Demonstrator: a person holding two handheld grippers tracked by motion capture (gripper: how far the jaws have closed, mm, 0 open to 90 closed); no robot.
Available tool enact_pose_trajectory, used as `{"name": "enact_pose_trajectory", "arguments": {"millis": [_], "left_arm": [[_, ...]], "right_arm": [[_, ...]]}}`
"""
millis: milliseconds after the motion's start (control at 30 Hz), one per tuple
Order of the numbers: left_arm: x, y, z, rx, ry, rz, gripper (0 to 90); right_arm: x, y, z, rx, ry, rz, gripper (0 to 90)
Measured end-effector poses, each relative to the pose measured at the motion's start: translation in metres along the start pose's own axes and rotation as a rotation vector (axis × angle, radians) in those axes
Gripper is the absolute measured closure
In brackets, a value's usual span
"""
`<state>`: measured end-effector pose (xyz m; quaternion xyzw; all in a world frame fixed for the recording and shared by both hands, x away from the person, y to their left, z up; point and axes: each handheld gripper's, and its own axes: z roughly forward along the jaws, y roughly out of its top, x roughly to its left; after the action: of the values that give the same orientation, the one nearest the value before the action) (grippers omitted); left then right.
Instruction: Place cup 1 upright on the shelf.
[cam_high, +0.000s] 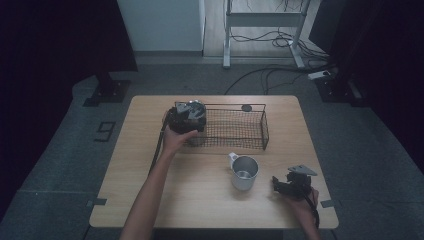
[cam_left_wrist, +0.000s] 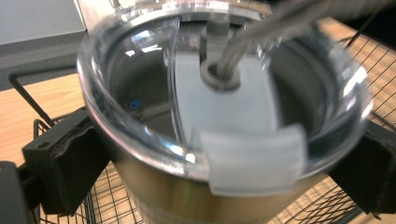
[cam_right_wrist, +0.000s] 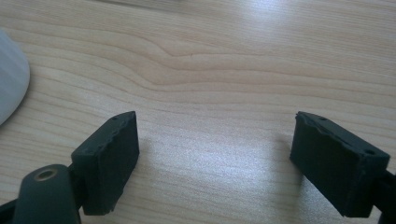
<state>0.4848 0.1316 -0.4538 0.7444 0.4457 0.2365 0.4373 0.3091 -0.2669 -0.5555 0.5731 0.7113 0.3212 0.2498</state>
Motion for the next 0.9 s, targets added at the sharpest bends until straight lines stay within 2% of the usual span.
{"name": "enact_pose_trajectory", "arguments": {"millis": [167,267,333,467,700,800,900], "left_arm": [[0.003,0.003,-0.013,-0.022,-0.028,-0.002,1.3],[0.003,0.002,-0.017,-0.029,-0.031,0.004,0.9],[0.001,0.001,-0.027,-0.041,-0.040,0.011,0.5],[0.001,-0.003,-0.034,-0.058,-0.054,-0.003,0.2],[-0.001,-0.014,-0.043,-0.039,-0.052,0.013,0.3],[-0.002,-0.021,-0.052,-0.027,-0.048,0.028,0.3],[-0.001,-0.029,-0.067,-0.029,-0.065,0.029,0.6]], "right_arm": [[0.000,0.000,0.000,0.000,0.000,0.000,14.9],[0.000,0.000,0.000,0.000,0.000,0.000,15.0],[0.000,0.000,0.000,0.000,0.000,0.000,14.9],[0.000,0.000,0.000,0.003,-0.002,-0.002,14.9],[0.000,0.000,0.000,0.004,-0.002,0.000,14.9],[0.000,0.000,0.000,0.004,-0.002,0.000,15.0],[0.000,0.000,0.000,0.002,-0.001,0.002,14.9]]}}
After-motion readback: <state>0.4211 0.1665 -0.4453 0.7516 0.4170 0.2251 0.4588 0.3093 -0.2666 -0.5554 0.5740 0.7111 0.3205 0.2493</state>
